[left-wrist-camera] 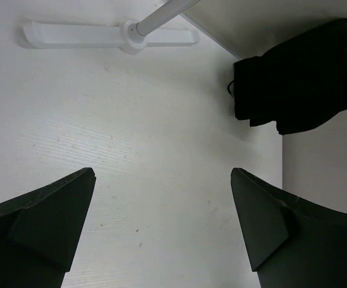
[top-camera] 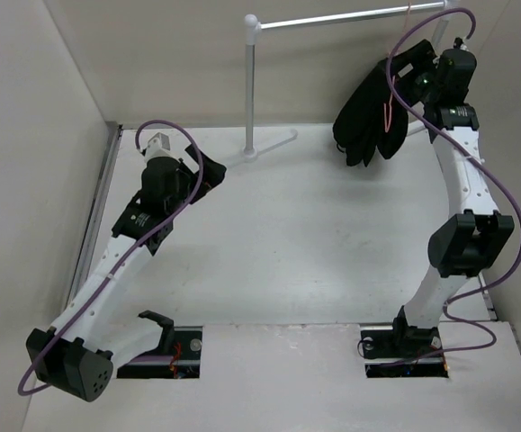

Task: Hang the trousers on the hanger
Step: Reset both arms

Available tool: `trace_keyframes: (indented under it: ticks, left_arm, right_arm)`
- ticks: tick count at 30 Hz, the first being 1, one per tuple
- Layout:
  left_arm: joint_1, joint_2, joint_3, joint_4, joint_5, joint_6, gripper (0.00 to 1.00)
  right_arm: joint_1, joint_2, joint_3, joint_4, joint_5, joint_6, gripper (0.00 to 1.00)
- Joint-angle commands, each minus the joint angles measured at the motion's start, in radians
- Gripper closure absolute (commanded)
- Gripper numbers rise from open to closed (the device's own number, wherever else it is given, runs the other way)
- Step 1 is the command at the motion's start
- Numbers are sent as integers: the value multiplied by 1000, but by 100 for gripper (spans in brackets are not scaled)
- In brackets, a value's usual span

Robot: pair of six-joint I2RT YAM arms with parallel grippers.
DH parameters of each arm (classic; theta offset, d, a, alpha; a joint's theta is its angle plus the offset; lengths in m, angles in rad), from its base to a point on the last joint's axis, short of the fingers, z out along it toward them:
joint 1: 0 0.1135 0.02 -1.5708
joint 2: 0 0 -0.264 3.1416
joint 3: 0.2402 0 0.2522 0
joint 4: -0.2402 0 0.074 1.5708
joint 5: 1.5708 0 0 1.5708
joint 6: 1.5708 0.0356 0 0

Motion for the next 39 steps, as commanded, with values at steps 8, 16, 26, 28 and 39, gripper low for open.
trace_keyframes:
  ticks: [8, 16, 26, 28, 39]
  left_arm:
    - [53, 14, 36, -24, 2, 2, 0]
    - [42, 48, 90, -55, -9, 29, 0]
    - [3, 51, 4, -202, -73, 106, 0]
    - [-16, 69, -13, -213, -75, 102, 0]
    - [-203, 184, -36, -156, -138, 85, 0]
  right_arm:
    - [-27, -250, -172, 79, 19, -40, 1]
    - [-42, -502, -441, 85, 99, -39, 0]
    - [-44, -920, -976, -60, 334, -50, 0]
    - [-41, -985, -1067, -113, 363, -46, 0]
    - [34, -1275, -1410, -326, 463, 39, 0]
